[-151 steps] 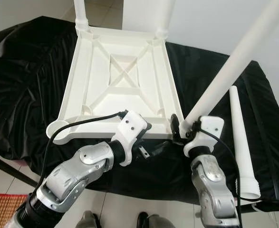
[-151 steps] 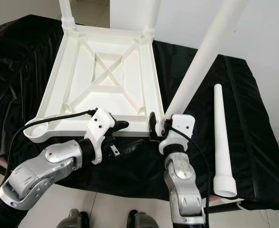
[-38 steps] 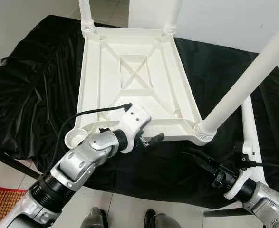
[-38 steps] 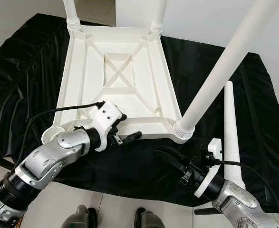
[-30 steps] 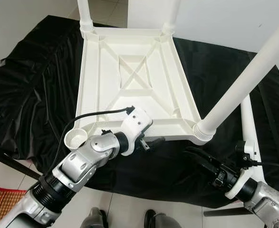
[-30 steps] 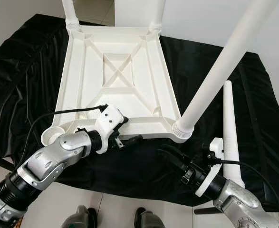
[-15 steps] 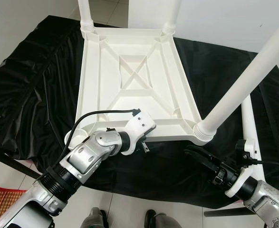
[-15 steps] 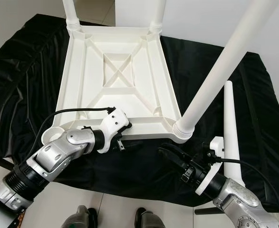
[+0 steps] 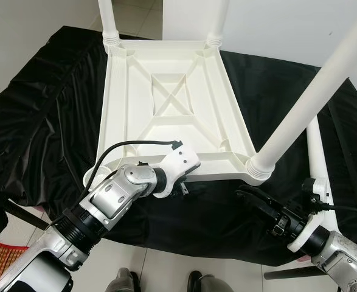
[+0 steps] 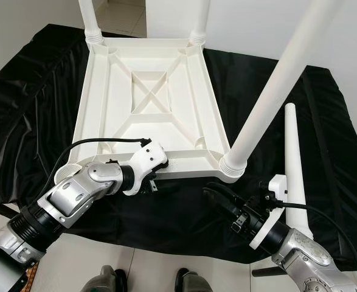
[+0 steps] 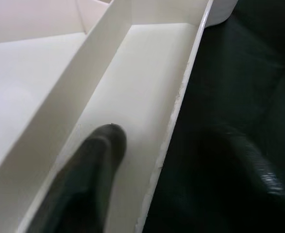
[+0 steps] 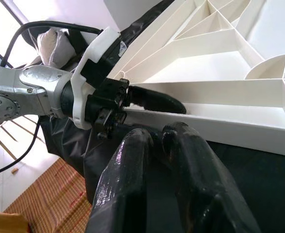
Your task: Building children table
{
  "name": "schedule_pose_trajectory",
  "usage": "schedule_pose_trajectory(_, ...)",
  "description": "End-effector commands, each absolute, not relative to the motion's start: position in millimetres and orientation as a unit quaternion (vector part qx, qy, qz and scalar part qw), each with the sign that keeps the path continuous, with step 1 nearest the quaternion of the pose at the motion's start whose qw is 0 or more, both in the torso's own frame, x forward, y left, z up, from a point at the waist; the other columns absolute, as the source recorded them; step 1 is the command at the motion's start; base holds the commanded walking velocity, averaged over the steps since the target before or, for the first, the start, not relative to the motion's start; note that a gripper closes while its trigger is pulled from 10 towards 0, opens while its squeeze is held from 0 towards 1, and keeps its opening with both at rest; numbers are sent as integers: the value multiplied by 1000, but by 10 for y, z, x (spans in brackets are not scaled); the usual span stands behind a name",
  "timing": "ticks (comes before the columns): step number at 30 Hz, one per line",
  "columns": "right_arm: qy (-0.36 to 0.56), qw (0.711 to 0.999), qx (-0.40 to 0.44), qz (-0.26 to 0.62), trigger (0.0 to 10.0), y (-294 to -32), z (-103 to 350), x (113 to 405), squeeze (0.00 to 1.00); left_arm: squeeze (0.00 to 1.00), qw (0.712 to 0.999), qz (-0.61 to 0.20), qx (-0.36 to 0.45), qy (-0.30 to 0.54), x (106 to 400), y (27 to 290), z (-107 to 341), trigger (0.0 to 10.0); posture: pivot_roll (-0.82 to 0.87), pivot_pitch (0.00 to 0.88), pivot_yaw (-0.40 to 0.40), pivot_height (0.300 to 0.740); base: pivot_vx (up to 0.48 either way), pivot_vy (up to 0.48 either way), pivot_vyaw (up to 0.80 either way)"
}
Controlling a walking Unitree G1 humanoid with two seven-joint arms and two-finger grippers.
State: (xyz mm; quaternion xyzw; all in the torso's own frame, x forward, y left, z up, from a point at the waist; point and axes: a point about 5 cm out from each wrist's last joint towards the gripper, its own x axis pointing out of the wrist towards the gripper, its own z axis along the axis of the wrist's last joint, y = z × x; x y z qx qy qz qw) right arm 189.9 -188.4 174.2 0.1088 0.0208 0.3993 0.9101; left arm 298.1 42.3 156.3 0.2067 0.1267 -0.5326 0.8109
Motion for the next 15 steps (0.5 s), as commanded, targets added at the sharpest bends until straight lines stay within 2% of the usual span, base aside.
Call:
schedule_pose_trajectory(1, 21, 911, 107, 397, 10000, -1896, 1745, 1889, 0, 0, 816, -498, 217, 197, 3008, 598, 1303, 0, -18, 205, 3, 740, 0, 0, 0)
schedule_pose_trajectory(10, 20, 913, 103, 395, 10000, -1906, 1752, 1897, 0, 0, 820, -490, 217, 200, 3009, 646, 1312, 0, -12, 206, 1, 740, 0, 0, 0)
schedule_pose_trajectory(15, 20, 913, 101, 394, 10000, -1916, 1752, 1912, 0, 0, 833, -471, 204, 205, 2987, 742, 1345, 0, -5, 207, 0, 740, 0, 0, 0)
